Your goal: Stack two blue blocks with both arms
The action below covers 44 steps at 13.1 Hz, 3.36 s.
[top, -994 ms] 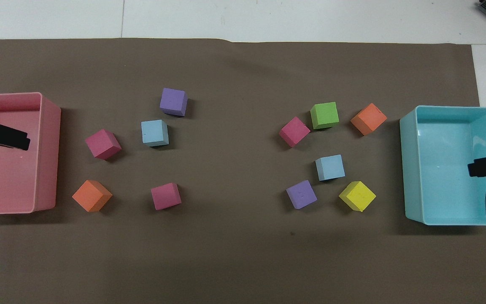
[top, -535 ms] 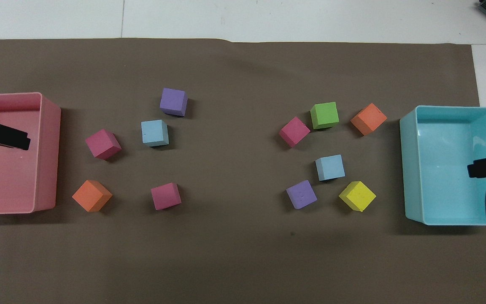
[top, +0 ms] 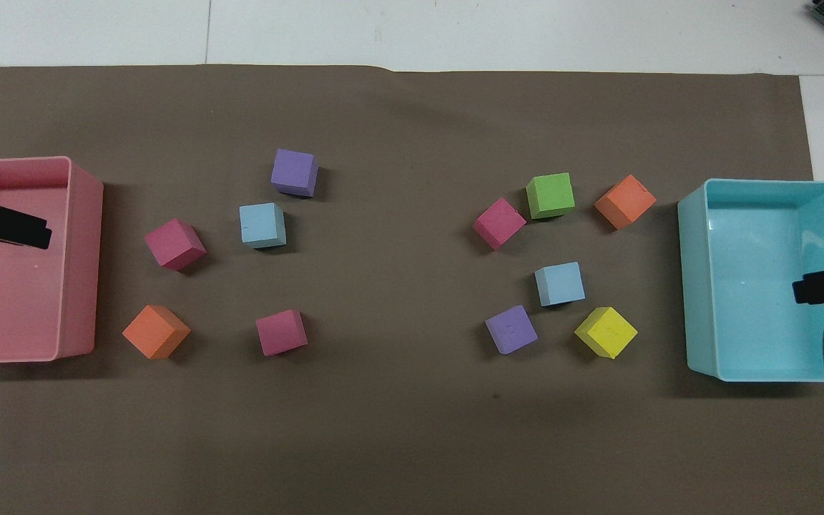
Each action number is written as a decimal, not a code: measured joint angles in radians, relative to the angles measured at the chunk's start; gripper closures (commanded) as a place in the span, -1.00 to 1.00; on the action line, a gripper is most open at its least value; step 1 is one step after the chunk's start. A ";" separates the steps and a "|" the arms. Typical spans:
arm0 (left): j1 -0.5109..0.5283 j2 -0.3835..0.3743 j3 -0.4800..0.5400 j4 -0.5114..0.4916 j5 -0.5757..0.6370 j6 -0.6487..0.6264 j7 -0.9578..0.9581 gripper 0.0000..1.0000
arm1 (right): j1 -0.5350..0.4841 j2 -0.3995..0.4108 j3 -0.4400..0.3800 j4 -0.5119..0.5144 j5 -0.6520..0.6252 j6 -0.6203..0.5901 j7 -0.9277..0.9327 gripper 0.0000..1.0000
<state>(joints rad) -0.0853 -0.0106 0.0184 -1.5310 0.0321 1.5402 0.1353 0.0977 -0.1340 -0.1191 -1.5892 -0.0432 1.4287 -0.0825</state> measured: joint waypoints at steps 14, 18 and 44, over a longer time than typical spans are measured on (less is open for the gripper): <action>-0.001 0.003 -0.003 0.000 0.000 0.048 -0.005 -1.00 | 0.000 -0.001 0.000 -0.003 0.000 0.000 0.000 -1.00; -0.001 0.013 -0.010 0.003 0.000 0.051 -0.005 -1.00 | 0.000 -0.001 0.000 -0.004 0.000 0.000 0.000 -1.00; 0.000 0.020 -0.004 0.011 0.000 0.037 -0.008 -1.00 | 0.206 0.214 0.058 -0.469 0.009 0.680 0.337 -1.00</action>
<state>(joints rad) -0.0851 0.0090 0.0140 -1.5200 0.0319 1.5767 0.1273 0.3039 0.0804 -0.0608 -2.0584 -0.0339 2.1088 0.2542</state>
